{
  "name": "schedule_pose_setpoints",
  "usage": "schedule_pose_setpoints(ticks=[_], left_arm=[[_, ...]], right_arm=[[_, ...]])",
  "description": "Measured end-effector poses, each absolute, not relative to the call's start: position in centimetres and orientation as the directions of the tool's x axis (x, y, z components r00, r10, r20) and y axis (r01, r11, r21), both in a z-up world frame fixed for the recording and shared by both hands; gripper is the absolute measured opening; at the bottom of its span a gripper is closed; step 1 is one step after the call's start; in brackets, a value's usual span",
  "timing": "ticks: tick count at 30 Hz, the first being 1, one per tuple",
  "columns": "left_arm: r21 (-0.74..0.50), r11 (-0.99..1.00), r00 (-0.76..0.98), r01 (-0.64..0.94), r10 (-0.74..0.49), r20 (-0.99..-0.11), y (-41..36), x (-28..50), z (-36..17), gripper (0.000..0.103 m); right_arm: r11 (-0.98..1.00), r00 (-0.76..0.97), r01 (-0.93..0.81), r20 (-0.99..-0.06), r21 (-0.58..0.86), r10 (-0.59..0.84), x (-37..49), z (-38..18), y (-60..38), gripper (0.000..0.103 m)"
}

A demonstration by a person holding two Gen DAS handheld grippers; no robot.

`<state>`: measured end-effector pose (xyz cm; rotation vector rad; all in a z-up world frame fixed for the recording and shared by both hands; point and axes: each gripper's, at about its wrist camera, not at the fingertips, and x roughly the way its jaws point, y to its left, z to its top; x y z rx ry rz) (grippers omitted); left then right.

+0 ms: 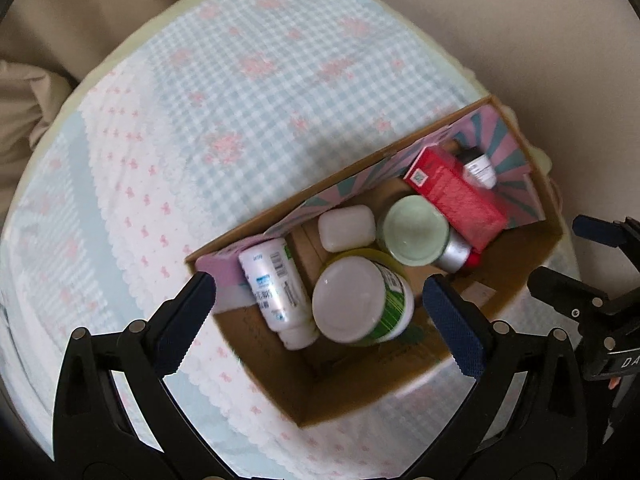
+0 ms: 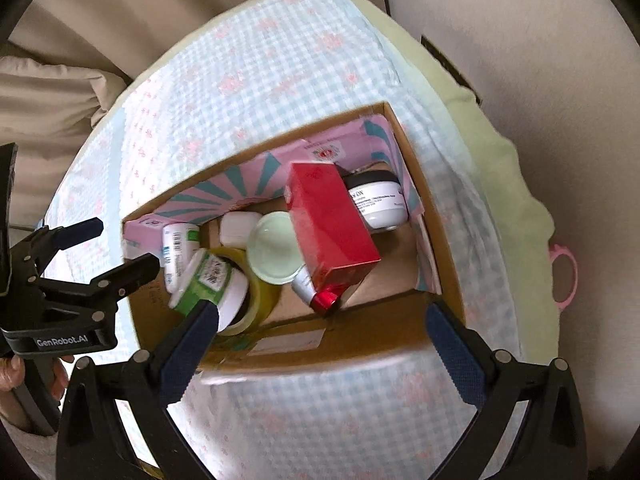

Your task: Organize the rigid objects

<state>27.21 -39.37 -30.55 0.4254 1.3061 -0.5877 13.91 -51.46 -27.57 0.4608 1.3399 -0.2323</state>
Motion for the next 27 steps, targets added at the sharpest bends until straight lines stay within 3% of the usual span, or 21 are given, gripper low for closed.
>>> schedule_pose_setpoints(ticks=[6,13,21,27], left_arm=[[-0.083,0.827,0.23,0.556,-0.25,-0.941,-34.3,24.1,-23.3,0.103],[-0.09,0.9,0.444,0.426,-0.294,-0.846,-23.7,19.5,-12.4,0.103],[-0.061,0.96,0.729,0.273,-0.248,-0.638,-12.2,12.2,-1.3,0.103],[-0.071,0.975,0.818,0.211,-0.216,-0.533,-7.0,7.9,1.9,0.103]], right_arm=[[0.911,0.289,0.358,-0.952,0.207,0.103,13.0,-21.6,-48.4,0.103],[0.966,0.457,0.222,-0.889,0.131,0.015,11.4,-10.0,-41.3,0.103],[0.992,0.667,0.103,-0.745,0.067,-0.019,8.1,0.1,-32.0,0.103],[0.997,0.766,0.074,-0.641,0.009,-0.051,5.1,4.3,-27.6,0.103]])
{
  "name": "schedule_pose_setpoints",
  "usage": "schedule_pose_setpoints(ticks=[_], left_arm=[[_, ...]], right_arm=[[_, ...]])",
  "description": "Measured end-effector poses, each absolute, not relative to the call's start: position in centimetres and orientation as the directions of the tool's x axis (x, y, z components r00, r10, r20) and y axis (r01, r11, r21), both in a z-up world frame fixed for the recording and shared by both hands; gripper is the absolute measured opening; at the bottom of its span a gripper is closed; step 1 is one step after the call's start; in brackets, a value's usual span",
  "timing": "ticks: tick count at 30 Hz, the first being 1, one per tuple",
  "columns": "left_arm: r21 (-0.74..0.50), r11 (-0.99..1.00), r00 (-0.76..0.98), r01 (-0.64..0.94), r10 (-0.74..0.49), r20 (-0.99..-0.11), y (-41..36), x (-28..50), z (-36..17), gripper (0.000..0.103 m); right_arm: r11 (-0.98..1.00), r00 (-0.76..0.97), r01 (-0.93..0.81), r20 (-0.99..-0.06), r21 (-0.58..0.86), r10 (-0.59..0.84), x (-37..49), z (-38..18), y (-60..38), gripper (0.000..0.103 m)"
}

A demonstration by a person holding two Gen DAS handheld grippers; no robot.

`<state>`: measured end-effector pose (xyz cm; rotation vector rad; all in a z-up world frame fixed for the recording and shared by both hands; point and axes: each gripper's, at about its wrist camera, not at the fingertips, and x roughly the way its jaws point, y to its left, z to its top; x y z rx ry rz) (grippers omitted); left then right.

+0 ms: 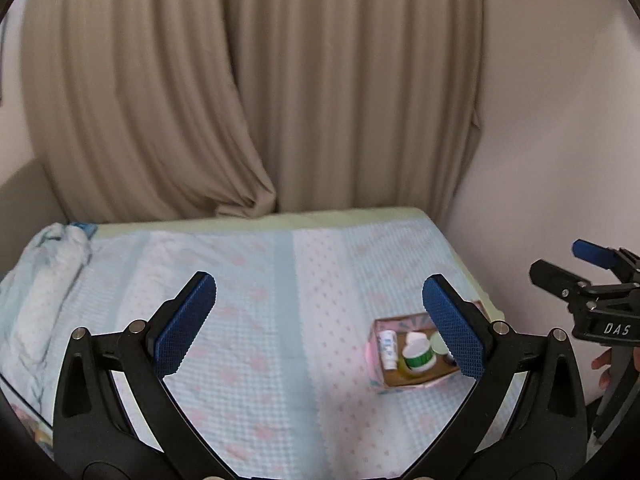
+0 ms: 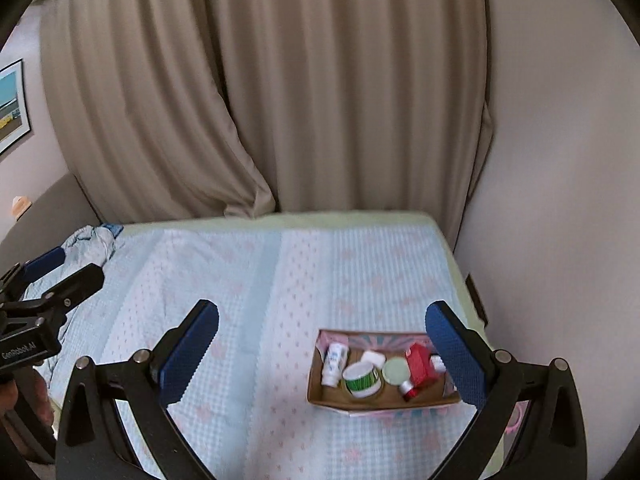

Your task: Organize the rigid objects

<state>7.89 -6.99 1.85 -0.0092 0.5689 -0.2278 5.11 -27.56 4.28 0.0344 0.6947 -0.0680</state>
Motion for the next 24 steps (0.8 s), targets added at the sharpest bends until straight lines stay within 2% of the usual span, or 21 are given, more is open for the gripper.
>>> schedule_pose_setpoints(ticks=[4,10,24], left_arm=[[-0.066,0.978,0.838,0.198,-0.204,-0.506,-5.6,6.0,1.8,0.103],[-0.046,0.978,0.852,0.201,-0.198,-0.485,-4.8,4.3,1.6,0.103],[-0.027,0.98,0.854,0.199,-0.187,-0.486,-4.8,3.2,1.6,0.103]], right_arm=[[0.996,0.793,0.085,-0.604,-0.014,-0.076,3.4,5.1,-25.8,0.103],[0.996,0.796,0.092,-0.599,-0.016,-0.084,1.8,4.7,-24.3,0.103],[0.994,0.803,0.107,-0.589,-0.017,-0.097,1.1,4.7,-23.8,0.103]])
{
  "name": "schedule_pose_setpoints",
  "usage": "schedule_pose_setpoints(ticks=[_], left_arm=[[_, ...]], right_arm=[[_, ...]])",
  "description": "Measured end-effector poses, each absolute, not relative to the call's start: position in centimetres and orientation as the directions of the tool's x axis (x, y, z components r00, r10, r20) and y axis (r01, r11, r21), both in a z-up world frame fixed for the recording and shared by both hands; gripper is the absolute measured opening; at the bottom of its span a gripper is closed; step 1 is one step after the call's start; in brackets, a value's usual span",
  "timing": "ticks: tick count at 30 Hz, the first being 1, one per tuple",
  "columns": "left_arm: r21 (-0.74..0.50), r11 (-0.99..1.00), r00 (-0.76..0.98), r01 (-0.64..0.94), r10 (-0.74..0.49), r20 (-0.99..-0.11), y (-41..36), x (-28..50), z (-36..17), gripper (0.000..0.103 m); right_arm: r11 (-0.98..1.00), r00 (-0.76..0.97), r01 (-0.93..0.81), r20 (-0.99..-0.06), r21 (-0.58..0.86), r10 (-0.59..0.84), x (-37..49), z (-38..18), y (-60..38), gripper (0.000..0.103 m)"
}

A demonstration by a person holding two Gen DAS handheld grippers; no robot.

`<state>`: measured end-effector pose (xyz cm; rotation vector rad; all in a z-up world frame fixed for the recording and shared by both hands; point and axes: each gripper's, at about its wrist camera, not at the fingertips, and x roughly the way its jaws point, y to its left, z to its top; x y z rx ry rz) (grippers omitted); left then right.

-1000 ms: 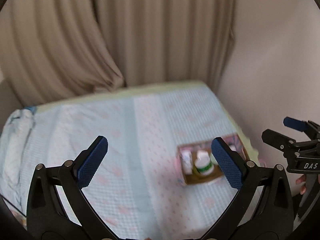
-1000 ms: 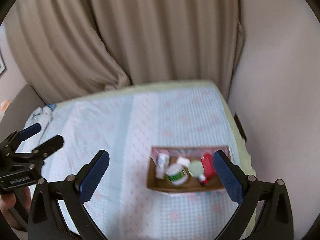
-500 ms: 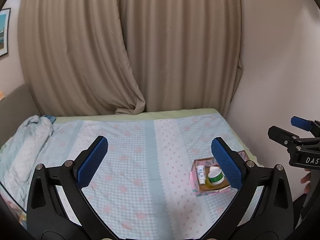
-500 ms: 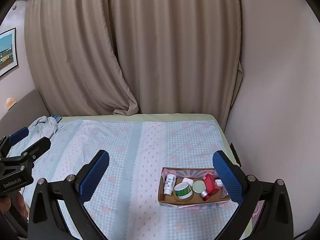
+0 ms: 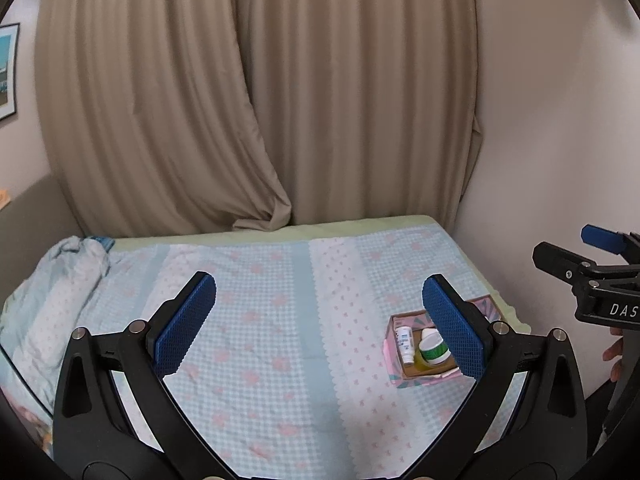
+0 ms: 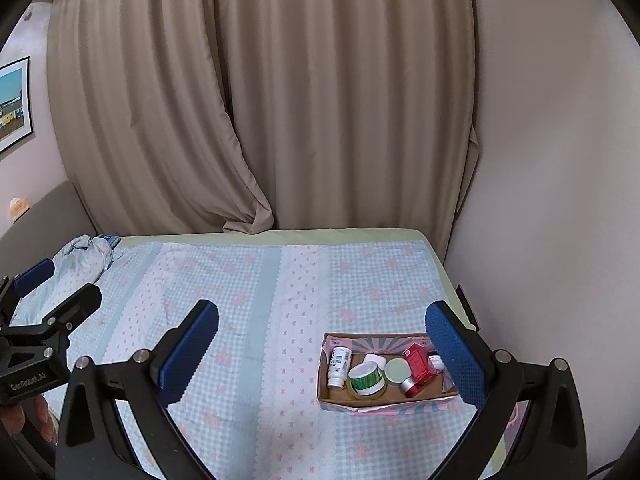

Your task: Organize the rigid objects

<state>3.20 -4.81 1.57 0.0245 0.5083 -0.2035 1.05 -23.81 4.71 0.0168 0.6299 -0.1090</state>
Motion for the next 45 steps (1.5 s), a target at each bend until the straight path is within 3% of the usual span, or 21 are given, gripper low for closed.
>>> schedule_pose_setpoints(ticks=[45], left_arm=[[-0.013,0.988,0.883,0.153,-0.143,-0.446,-4.8,2.0,2.1,0.103]], right_arm=[[0.994,0.811,0.112,-0.577,-0.005,-0.095,1.9,4.6,-23.9,0.103]])
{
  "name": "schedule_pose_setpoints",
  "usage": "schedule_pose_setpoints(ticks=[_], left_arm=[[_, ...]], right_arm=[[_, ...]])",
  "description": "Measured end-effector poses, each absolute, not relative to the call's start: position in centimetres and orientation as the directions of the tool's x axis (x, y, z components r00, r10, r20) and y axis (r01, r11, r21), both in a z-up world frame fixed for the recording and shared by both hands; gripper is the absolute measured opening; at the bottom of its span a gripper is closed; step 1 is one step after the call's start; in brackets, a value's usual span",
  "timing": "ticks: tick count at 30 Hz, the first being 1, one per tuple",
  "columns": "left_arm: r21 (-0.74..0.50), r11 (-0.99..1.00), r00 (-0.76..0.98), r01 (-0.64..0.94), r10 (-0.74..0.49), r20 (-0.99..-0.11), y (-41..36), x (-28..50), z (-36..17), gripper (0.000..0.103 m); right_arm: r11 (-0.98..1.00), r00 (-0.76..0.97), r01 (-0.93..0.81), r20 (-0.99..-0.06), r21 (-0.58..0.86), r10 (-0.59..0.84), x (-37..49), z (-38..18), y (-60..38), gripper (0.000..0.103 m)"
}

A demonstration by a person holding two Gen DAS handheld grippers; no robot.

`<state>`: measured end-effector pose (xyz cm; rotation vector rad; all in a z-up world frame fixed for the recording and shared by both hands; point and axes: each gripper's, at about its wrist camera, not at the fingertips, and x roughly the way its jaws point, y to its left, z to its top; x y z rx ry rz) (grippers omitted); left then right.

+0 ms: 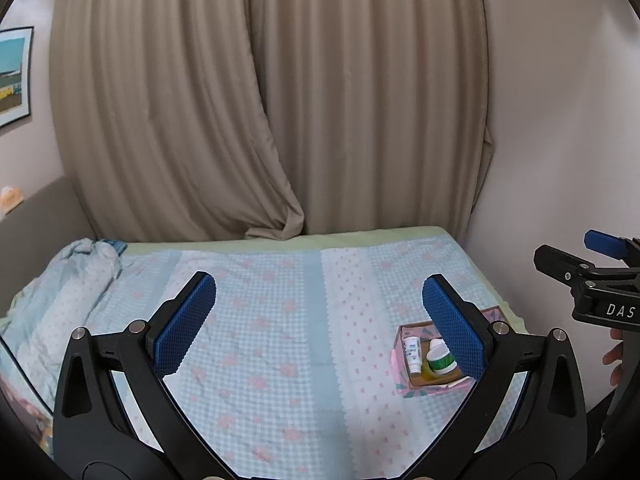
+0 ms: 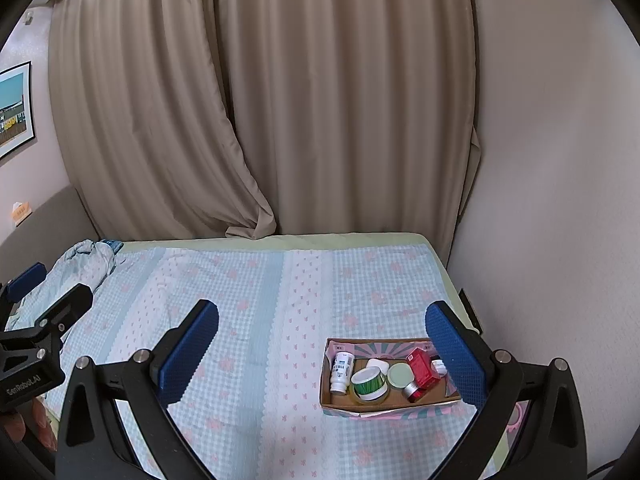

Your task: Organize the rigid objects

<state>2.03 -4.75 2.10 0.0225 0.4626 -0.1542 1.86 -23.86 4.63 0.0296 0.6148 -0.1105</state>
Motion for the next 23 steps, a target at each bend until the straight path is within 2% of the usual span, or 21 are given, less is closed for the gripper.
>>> schedule_pose_setpoints(ticks=[14,23], left_arm=[[0.022,0.995,0.895,0.1,-0.08,-0.438,-4.79,2.47,1.96,0.103],[0.001,0.994,0.902,0.109,-0.099,-0.421,-4.09,2.51,1.86,0.103]], right_arm=[[0.993,0.816,0.114,-0.57,-0.01,-0.099,2.08,4.5,-23.6,0.103],[0.995,0.809,0.104,-0.581,-0.011,-0.091,2.68,4.34,-23.42,0.103]])
